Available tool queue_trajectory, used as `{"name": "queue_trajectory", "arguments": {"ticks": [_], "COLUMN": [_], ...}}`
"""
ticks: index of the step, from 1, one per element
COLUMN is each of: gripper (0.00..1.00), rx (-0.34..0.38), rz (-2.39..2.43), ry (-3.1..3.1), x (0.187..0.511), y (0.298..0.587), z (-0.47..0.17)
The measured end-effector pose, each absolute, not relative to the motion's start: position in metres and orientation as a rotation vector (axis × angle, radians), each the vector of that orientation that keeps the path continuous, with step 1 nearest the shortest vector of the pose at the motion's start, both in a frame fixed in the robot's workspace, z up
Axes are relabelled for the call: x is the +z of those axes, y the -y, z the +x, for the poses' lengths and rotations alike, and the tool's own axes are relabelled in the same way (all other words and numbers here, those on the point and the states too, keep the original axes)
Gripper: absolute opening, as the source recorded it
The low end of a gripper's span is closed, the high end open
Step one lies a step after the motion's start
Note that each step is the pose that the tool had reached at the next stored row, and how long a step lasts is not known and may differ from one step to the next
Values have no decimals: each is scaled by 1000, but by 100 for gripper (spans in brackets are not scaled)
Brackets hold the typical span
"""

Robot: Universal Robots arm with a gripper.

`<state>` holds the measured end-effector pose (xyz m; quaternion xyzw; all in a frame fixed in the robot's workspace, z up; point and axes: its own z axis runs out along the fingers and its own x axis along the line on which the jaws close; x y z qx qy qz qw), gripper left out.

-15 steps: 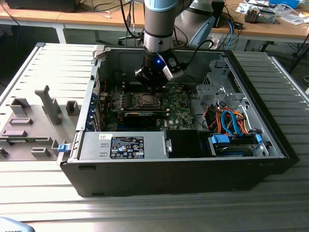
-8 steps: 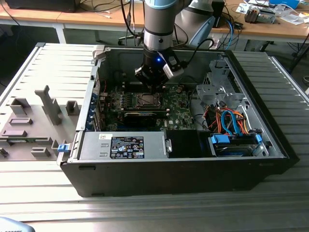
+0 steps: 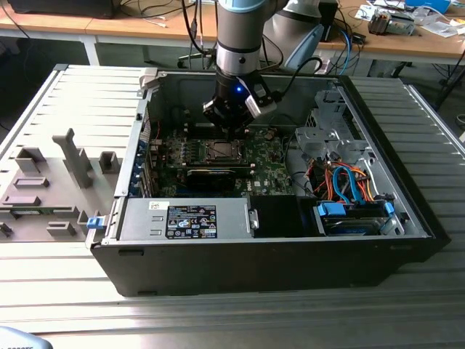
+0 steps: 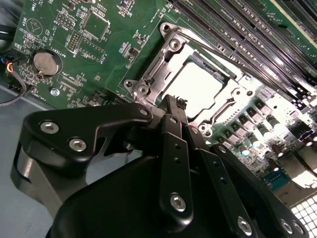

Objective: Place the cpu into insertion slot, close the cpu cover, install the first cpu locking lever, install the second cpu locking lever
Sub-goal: 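Install the first cpu locking lever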

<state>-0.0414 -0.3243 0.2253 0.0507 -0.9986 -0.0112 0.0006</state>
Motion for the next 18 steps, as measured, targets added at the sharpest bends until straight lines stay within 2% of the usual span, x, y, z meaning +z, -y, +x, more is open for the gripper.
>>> {"name": "queue_trajectory", "arguments": {"ticks": [18], "gripper": [11], "rx": [-35], "rz": [159], "ry": [3136], "x": [232], "y": [324], "z": [-41]}}
